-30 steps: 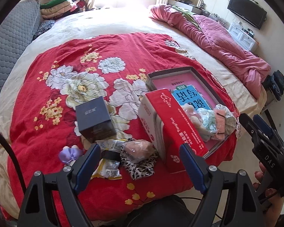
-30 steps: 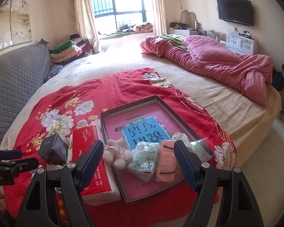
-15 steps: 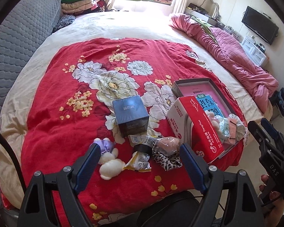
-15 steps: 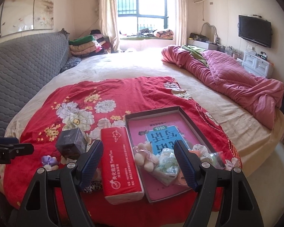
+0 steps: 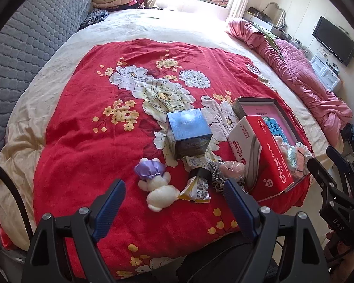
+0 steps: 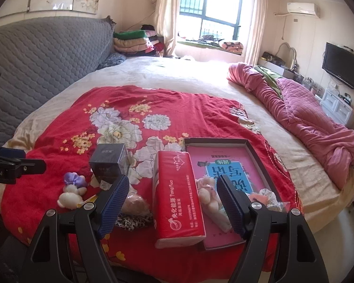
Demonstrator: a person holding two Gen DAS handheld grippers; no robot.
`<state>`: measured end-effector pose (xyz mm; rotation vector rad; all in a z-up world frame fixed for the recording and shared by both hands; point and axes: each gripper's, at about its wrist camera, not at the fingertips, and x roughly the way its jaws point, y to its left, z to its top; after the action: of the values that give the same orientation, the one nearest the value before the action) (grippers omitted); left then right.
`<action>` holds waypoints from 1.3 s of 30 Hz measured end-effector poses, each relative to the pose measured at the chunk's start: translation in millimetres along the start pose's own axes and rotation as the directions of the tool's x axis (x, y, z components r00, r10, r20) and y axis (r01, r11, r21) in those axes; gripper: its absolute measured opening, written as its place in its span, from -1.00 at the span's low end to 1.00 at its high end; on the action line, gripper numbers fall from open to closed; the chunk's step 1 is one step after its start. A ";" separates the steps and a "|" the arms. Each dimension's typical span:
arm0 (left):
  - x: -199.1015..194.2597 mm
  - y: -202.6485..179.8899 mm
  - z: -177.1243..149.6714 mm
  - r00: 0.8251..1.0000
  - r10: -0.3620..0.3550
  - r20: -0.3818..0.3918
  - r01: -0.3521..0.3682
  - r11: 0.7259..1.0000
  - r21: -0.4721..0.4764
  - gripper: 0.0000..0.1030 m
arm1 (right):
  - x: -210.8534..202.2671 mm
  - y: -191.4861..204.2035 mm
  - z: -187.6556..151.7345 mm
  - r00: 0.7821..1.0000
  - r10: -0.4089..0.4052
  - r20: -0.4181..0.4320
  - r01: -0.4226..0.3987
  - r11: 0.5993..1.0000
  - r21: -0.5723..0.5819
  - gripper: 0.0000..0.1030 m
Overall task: Organize soft objects
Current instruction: 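Move both open grippers from the tray over to the pile of items, then grasp the white bear with purple bow with the left gripper while the right grasps the bagged peach ball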
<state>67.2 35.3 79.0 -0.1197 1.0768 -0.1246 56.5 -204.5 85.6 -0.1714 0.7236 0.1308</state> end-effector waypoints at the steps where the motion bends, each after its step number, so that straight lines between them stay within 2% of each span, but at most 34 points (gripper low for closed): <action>1: 1.2 3.2 -1.7 1.000 0.002 -0.004 -0.002 1.000 -0.006 0.64 | 1.6 2.5 -0.3 1.000 0.003 -0.004 -0.003 1.000 -0.008 0.51; 14: 36.5 24.8 -17.3 0.997 0.025 -0.068 -0.027 0.999 -0.034 0.64 | 29.4 28.4 -16.2 0.997 0.004 -0.071 -0.013 0.992 -0.125 0.51; 25: 74.4 33.5 -25.0 0.991 0.015 -0.136 -0.024 0.998 -0.065 0.64 | 60.8 50.7 -29.9 0.990 0.007 -0.143 -0.045 0.964 -0.263 0.51; 30: 86.8 38.4 -27.0 0.988 0.004 -0.155 -0.017 0.996 -0.083 0.64 | 82.0 67.0 -36.2 0.979 -0.028 -0.204 -0.055 0.919 -0.391 0.51; 34: 96.6 40.3 -26.7 0.986 -0.015 -0.167 -0.001 0.996 -0.094 0.64 | 98.2 72.8 -34.5 0.971 -0.044 -0.235 -0.067 0.893 -0.445 0.51; 39: 108.1 41.8 -26.4 0.985 -0.034 -0.170 0.015 0.993 -0.114 0.64 | 114.8 86.6 -34.6 0.962 -0.072 -0.264 -0.084 0.839 -0.537 0.51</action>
<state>96.4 58.3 -33.8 -0.2273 1.2552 -0.0971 103.9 -119.9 -26.1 -0.7495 0.9529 0.3254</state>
